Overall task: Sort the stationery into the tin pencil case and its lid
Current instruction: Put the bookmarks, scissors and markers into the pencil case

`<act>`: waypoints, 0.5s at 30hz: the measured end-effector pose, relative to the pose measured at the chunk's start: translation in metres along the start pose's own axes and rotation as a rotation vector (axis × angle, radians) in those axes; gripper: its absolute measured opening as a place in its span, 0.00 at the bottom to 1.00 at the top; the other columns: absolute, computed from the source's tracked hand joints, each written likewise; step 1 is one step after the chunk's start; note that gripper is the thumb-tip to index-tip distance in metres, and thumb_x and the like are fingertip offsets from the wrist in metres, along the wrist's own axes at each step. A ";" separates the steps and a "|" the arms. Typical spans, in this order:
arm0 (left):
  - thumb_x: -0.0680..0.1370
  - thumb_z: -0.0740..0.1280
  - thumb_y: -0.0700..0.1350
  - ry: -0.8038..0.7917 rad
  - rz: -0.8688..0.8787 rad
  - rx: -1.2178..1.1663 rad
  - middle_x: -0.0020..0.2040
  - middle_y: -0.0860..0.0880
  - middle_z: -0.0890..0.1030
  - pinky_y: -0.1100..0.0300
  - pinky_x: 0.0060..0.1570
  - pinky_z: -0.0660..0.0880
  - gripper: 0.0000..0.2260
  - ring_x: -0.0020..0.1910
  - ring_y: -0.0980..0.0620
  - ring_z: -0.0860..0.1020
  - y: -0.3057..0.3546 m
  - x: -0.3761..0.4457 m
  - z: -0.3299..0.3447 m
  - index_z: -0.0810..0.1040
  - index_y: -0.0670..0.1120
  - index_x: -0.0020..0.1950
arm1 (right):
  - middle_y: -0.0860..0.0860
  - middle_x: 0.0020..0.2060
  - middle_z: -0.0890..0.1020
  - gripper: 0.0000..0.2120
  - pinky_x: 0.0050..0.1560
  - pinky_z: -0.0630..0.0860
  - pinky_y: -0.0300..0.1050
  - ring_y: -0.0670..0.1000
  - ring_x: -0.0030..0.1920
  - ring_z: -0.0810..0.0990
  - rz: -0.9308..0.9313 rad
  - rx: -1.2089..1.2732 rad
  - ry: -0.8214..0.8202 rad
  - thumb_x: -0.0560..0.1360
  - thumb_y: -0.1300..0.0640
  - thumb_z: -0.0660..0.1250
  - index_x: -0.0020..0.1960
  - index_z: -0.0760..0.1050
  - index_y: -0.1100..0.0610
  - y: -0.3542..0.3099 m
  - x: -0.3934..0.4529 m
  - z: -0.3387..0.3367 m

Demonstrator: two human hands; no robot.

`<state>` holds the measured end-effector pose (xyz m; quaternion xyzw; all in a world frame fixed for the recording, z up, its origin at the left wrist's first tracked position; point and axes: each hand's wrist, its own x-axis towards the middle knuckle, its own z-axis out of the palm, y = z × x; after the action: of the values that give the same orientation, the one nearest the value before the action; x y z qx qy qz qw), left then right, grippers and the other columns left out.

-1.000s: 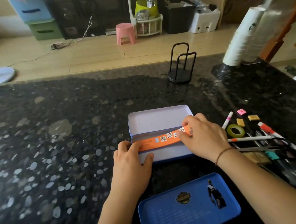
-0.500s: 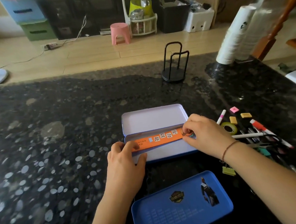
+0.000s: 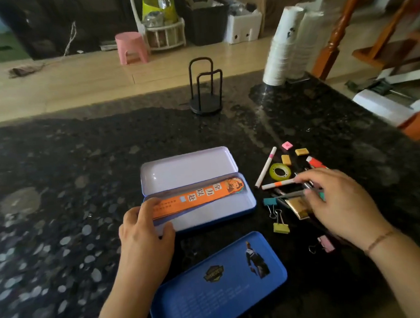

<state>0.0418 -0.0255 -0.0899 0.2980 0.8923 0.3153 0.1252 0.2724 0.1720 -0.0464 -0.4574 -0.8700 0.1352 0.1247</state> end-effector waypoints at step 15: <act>0.72 0.72 0.43 0.013 0.120 -0.015 0.53 0.52 0.68 0.62 0.48 0.64 0.12 0.52 0.49 0.71 0.007 -0.014 0.009 0.76 0.50 0.53 | 0.44 0.42 0.77 0.12 0.51 0.72 0.49 0.48 0.48 0.71 -0.040 -0.137 -0.024 0.67 0.61 0.76 0.49 0.81 0.51 0.069 0.008 -0.014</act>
<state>0.0593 -0.0251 -0.0914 0.3478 0.8713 0.3308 0.1025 0.3256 0.2183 -0.0570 -0.4456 -0.8877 0.0782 0.0856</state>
